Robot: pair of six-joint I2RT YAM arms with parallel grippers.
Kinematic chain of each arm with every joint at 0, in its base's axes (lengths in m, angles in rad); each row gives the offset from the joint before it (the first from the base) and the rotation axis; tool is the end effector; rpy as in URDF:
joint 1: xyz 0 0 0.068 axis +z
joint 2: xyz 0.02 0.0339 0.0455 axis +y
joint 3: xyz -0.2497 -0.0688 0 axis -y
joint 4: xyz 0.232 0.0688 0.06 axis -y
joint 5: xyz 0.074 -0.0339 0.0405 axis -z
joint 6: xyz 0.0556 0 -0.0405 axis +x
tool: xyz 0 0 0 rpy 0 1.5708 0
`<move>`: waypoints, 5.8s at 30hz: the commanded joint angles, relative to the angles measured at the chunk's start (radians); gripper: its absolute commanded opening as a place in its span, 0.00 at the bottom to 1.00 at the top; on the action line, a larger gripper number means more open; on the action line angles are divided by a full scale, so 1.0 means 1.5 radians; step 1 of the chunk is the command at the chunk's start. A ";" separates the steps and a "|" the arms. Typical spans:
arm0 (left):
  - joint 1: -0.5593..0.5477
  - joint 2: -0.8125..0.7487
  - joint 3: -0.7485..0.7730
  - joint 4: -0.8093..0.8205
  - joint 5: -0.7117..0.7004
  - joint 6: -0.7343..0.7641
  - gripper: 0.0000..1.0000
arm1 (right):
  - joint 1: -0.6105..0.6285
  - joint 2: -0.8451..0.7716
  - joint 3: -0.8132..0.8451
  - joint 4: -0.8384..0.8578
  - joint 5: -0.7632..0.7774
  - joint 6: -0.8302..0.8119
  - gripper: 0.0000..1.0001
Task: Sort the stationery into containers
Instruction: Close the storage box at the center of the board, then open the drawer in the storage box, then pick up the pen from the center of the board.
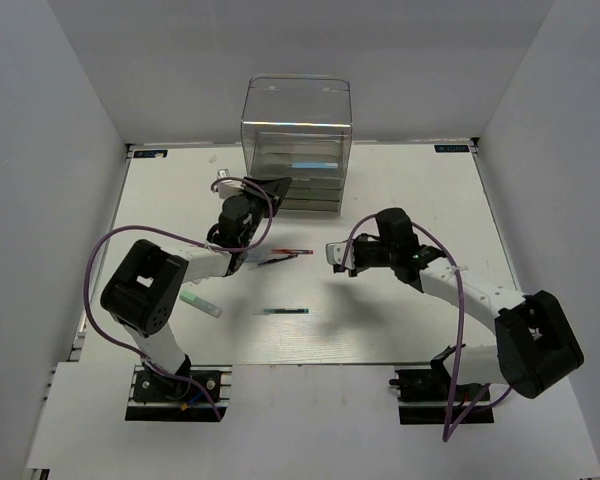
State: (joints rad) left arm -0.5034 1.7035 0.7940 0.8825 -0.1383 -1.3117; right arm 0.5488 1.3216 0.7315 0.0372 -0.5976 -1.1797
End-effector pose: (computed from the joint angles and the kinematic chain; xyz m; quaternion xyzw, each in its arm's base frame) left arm 0.3295 -0.1727 0.2113 -0.3254 0.6383 -0.5178 0.4674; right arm 0.2282 0.1762 0.2132 -0.7279 0.4327 0.0999 0.5224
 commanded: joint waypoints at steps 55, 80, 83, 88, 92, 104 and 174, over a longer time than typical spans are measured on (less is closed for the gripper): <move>0.012 0.232 0.104 0.034 -0.069 -0.033 0.31 | -0.071 -0.058 -0.083 0.109 0.046 0.352 0.18; -0.020 0.110 -0.070 -0.002 0.034 -0.018 0.00 | -0.066 -0.039 -0.073 0.045 -0.028 0.323 0.61; -0.020 0.104 -0.064 -0.045 0.046 -0.003 0.00 | -0.065 -0.028 -0.060 0.043 -0.039 0.320 0.61; -0.020 0.104 -0.042 -0.082 0.067 0.003 0.37 | -0.062 -0.016 -0.050 0.026 -0.071 0.270 0.59; -0.020 0.082 -0.028 -0.131 0.074 0.019 0.60 | -0.050 0.008 -0.043 0.012 -0.104 0.207 0.55; -0.020 -0.114 -0.121 -0.333 0.107 0.101 0.66 | -0.022 0.120 0.050 -0.012 -0.093 0.152 0.51; -0.063 -0.412 -0.071 -0.844 0.246 0.666 0.65 | 0.037 0.323 0.411 -0.294 0.034 0.196 0.00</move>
State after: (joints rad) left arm -0.5751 1.0946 0.6361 -0.3382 0.1841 -0.4080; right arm 0.6098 1.9167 1.3472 -0.3889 -0.5282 -0.9257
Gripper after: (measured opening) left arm 0.655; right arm 0.144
